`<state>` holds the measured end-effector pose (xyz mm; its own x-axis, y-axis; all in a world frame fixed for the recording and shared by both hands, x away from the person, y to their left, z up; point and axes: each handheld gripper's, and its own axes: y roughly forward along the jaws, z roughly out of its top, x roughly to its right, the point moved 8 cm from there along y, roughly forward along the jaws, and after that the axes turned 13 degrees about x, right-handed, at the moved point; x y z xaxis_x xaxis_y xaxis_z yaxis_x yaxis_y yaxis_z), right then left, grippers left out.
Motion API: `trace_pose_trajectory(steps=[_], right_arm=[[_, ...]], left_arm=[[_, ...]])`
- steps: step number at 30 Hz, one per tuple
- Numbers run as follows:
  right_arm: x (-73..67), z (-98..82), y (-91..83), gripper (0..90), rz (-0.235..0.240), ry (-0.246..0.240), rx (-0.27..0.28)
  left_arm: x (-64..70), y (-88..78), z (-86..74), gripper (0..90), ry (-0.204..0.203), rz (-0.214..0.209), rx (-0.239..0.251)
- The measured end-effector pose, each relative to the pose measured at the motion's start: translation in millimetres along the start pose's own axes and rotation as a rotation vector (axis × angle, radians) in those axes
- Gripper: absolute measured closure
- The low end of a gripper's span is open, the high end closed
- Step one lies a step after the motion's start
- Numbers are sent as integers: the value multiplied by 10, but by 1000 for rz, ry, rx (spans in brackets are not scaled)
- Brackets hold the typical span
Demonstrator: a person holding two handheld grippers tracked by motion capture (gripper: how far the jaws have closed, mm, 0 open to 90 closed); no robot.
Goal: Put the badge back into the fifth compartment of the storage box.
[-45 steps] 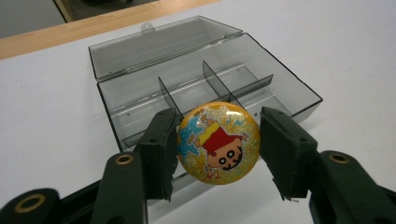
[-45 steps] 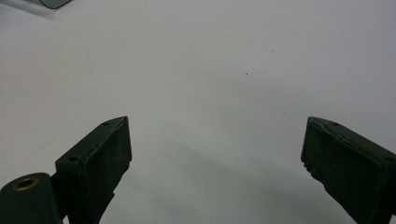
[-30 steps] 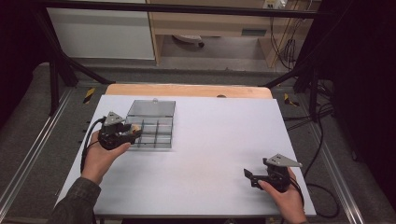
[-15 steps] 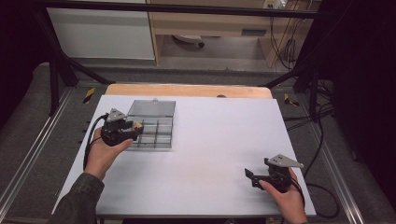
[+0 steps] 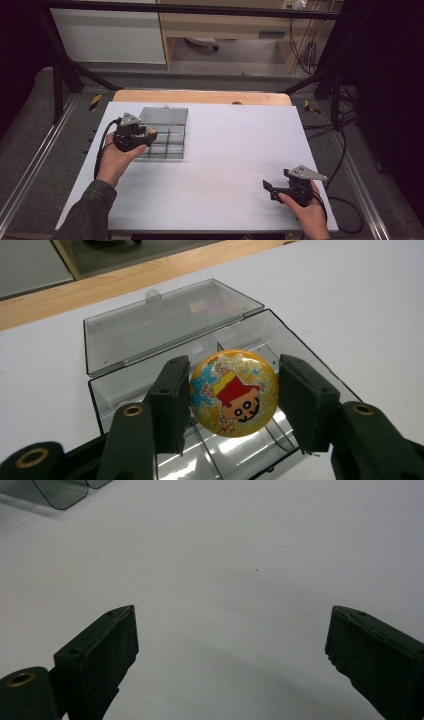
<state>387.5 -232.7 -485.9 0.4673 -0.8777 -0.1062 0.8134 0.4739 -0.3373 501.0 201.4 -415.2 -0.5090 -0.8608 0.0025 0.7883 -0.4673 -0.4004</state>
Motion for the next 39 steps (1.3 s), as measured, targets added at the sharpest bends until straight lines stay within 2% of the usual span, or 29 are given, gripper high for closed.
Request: trace_pose_trajectory(steps=[4, 9, 13, 20, 28, 39], right_arm=[[-1, 2, 20, 73, 4, 5, -1], [-12, 8, 19, 73, 5, -1, 2], [-15, 7, 11, 71, 4, 2, 1], [22, -5, 32, 71, -3, 20, -2], [-3, 9, 13, 70, -2, 11, 5], [-7, 3, 20, 69, 3, 15, 0]], left_arm=[[-17, 21, -3, 478, 6, 6, -10], [-23, 28, 11, 478, 12, 14, 1], [-23, 47, 6, 478, -7, 13, 5], [-59, 82, -4, 478, -6, 23, 9], [-11, 150, -58, 478, -5, 19, -10], [-60, 163, -93, 478, -11, 29, -29]])
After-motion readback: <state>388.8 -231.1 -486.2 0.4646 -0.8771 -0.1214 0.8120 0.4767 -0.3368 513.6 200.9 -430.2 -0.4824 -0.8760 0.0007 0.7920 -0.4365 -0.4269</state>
